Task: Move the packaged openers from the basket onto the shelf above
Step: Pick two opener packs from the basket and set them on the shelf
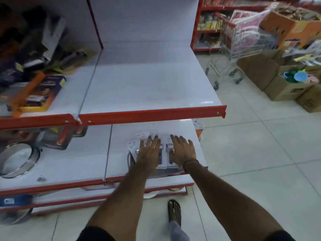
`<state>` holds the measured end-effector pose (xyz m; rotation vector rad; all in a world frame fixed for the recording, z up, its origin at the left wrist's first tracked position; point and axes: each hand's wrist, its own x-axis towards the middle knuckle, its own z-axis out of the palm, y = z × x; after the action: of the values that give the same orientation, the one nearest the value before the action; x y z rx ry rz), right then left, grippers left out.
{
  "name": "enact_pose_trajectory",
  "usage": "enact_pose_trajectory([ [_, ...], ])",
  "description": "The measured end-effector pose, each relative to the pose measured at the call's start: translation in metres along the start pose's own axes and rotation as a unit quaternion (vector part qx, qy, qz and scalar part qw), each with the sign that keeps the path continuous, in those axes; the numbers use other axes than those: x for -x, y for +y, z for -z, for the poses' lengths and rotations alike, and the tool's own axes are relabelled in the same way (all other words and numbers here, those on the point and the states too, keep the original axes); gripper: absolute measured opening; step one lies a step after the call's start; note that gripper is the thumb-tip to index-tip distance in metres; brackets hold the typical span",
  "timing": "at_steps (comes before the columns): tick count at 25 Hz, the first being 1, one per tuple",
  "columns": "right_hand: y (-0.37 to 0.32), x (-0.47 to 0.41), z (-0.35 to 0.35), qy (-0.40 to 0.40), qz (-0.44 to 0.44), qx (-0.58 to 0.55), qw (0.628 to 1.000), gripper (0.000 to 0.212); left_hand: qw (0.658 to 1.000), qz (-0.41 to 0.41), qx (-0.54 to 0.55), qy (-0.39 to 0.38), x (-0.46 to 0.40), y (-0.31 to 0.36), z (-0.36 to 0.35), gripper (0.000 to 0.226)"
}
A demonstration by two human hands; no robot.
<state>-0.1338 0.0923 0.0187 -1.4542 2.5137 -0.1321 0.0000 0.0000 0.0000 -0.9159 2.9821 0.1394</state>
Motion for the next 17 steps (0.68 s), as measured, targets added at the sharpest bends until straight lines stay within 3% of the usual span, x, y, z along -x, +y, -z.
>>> enact_pose_trajectory([
  [4,0.017,-0.046,-0.015,-0.055,-0.004,0.049,0.997,0.075,0.996,0.028,-0.038,-0.073,-0.052,-0.008,-0.013,0.080],
  [7,0.021,-0.068,-0.019,-0.088,0.015,0.049,0.995,0.072,0.994,0.003,-0.066,-0.082,-0.072,-0.012,-0.019,0.079],
  [10,0.020,-0.075,-0.006,-0.037,0.021,0.027,0.999,0.056,0.997,-0.026,-0.074,-0.027,-0.080,-0.024,-0.020,0.066],
  [13,0.019,-0.069,0.010,0.018,0.028,0.022,0.999,0.041,1.000,-0.006,0.009,-0.023,-0.080,-0.021,0.011,0.046],
  [17,0.010,-0.039,0.040,-0.018,-0.039,-0.132,0.990,0.031,0.999,-0.022,0.040,-0.013,-0.054,-0.008,0.051,0.026],
])
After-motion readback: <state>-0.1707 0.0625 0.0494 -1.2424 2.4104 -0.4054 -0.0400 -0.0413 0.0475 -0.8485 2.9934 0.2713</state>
